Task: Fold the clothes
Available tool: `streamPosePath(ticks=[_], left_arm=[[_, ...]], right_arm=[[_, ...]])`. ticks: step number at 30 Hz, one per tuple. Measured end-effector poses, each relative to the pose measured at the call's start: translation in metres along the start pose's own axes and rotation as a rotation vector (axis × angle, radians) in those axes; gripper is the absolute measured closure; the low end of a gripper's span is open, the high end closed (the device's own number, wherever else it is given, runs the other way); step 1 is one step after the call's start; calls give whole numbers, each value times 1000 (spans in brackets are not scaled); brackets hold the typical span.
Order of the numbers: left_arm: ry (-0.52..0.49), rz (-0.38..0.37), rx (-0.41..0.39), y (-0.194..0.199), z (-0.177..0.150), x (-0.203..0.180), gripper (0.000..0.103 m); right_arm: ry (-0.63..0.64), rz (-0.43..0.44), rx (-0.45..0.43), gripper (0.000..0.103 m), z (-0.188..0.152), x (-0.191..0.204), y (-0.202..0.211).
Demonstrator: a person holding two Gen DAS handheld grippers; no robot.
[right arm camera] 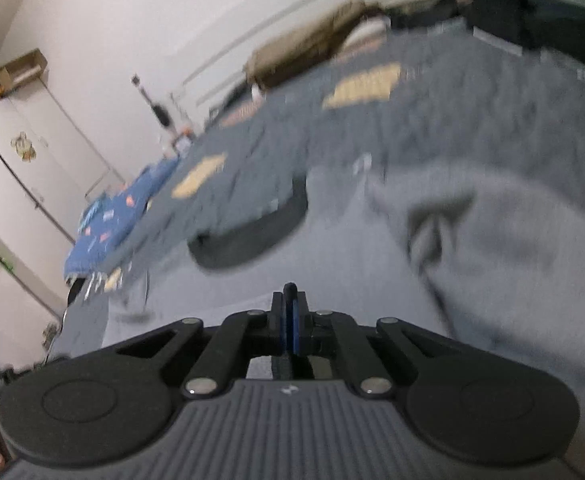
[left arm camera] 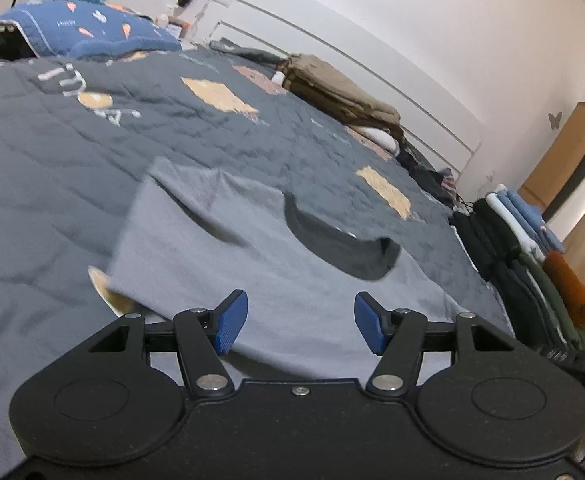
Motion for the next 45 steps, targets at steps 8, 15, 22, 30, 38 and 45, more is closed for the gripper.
streamPosePath(ticks=[8, 15, 22, 30, 38, 45], left_arm=[[-572, 227, 8, -13, -7, 0, 35], [-934, 315, -9, -51, -51, -22, 35], [-1153, 415, -49, -85, -64, -18, 35], [-1192, 523, -56, -76, -44, 20, 35], [-1100, 512, 36, -57, -20, 52, 42], [-1346, 368, 13, -60, -60, 2, 36]], right_arm=[[43, -170, -45, 100, 55, -28, -28], [49, -211, 23, 100, 48, -46, -51], [22, -223, 6, 100, 39, -51, -52], [19, -273, -19, 100, 33, -55, -56], [36, -292, 10, 100, 30, -56, -60], [38, -281, 31, 100, 28, -56, -56]])
Point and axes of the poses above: each gripper's, at about its wrist camera, not at the fingertips, and y roughly against the way its jaws point, x to its left, z to its top, the point moved 5 cm from there along -y, roughly the way its jaws point, and after that the axes turned 3 degrees about -y, right-handed, at the moved point
